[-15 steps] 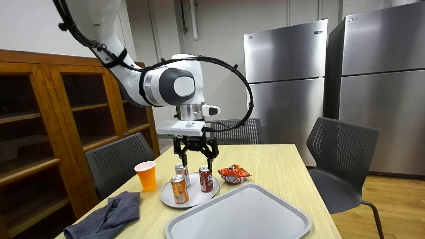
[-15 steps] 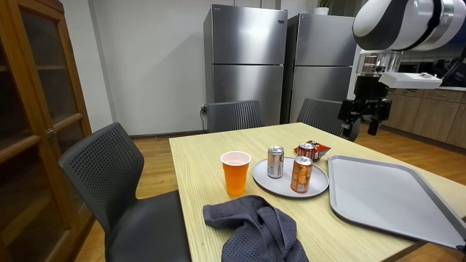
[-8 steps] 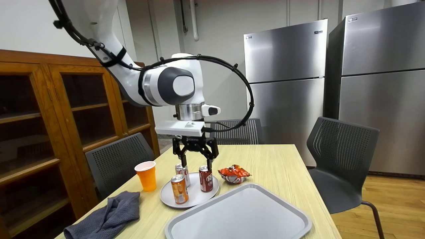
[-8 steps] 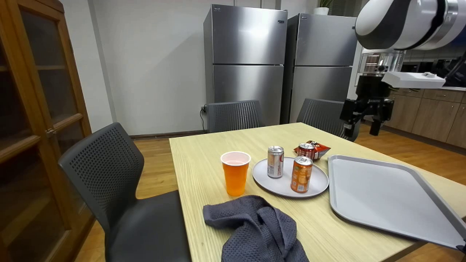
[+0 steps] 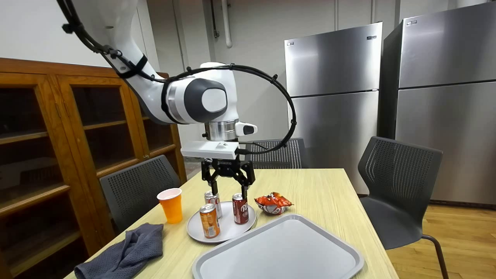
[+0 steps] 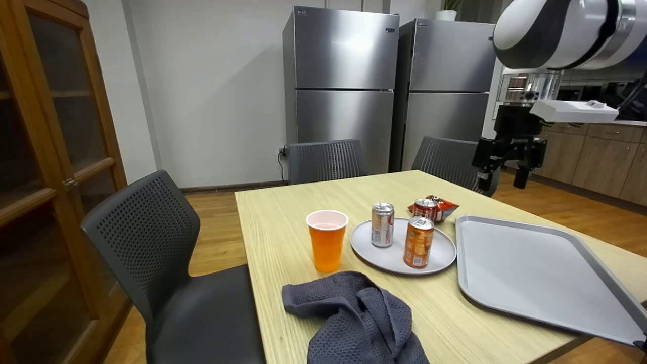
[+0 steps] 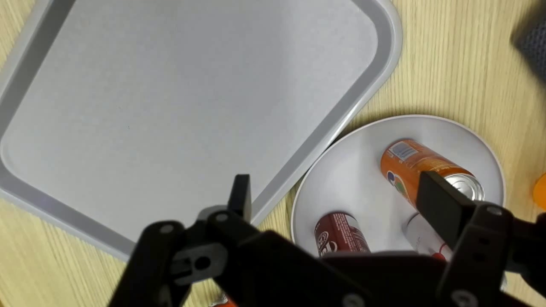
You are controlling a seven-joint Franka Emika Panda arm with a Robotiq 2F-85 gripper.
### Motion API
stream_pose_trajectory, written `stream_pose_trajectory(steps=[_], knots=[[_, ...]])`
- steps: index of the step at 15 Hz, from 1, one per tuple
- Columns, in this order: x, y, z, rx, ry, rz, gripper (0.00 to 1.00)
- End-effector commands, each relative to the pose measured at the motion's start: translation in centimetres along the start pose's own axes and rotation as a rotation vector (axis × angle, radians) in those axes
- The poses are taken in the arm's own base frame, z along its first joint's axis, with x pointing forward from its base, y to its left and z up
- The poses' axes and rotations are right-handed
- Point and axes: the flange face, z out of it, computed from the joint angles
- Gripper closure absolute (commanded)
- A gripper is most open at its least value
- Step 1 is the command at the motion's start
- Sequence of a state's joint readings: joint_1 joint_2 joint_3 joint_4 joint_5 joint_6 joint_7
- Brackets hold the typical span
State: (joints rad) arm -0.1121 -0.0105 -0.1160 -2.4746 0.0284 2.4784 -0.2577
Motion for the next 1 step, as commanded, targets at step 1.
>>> stream_pose_trajectory(steps=[1], knots=[[0.01,-0.02,-0.05,0.000,-0.001,0.000,0.00]])
